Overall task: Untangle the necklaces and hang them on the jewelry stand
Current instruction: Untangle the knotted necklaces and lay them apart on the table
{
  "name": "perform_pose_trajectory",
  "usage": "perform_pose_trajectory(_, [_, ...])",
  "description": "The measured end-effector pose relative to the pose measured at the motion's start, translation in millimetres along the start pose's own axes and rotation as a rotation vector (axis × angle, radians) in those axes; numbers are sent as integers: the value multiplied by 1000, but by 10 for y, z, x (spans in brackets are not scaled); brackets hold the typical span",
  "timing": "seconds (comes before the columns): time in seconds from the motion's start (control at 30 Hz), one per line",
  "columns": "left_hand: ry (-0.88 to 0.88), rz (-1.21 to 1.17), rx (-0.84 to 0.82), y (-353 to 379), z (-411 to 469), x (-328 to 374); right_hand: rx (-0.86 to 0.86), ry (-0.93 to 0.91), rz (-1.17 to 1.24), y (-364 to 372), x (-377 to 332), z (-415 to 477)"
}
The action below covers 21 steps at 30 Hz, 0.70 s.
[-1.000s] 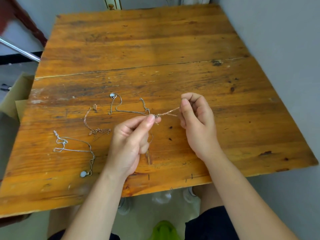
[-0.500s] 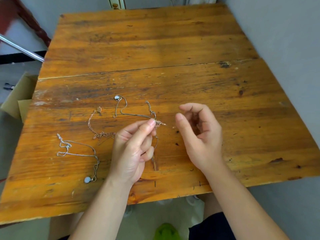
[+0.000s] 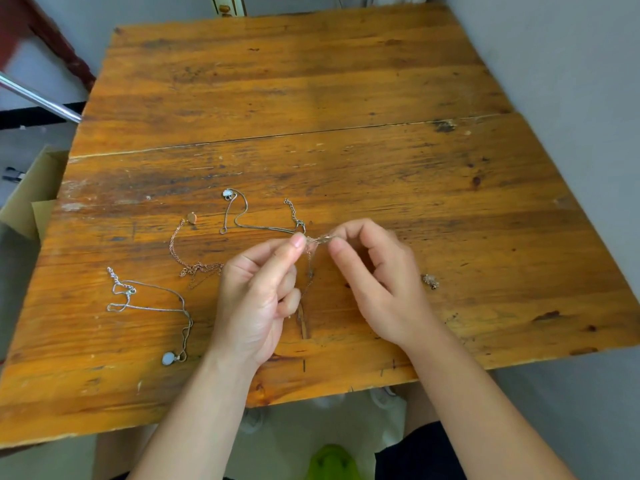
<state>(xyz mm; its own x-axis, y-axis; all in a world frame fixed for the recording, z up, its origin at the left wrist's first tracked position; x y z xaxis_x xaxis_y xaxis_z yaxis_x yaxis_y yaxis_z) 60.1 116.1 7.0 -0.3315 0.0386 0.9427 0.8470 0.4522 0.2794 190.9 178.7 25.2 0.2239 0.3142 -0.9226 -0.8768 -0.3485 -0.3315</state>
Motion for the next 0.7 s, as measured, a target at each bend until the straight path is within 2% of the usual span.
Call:
perform_pose_trajectory(0.07, [-36,14,-17,-15,1,-16,-40,70,173,-16,42,-4])
perform_pose_trajectory(0.2, [-99,60,-61,-64,-37,-50,-50,126,322,-44,85,2])
perform_pose_trajectory(0.47, [-151,131,-195,-4,-106,-52,-27,107,320,-73,74,20])
perform_pose_trajectory(0.7, [-114,113,-116,-3,-91,-50,37,120,325,-134,109,35])
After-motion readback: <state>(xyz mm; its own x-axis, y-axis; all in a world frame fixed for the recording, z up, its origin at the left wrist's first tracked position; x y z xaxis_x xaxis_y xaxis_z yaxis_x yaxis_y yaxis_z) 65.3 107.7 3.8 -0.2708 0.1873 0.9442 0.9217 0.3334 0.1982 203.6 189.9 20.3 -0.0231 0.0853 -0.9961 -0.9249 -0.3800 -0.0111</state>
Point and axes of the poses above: each hand's wrist, its own z-axis towards the middle knuckle, its own y-axis out of the palm, x = y × z, the point moved 9 cm from there along z, towards the middle knuckle, and after that the axes turned 6 degrees about y, right-handed, at the moved point
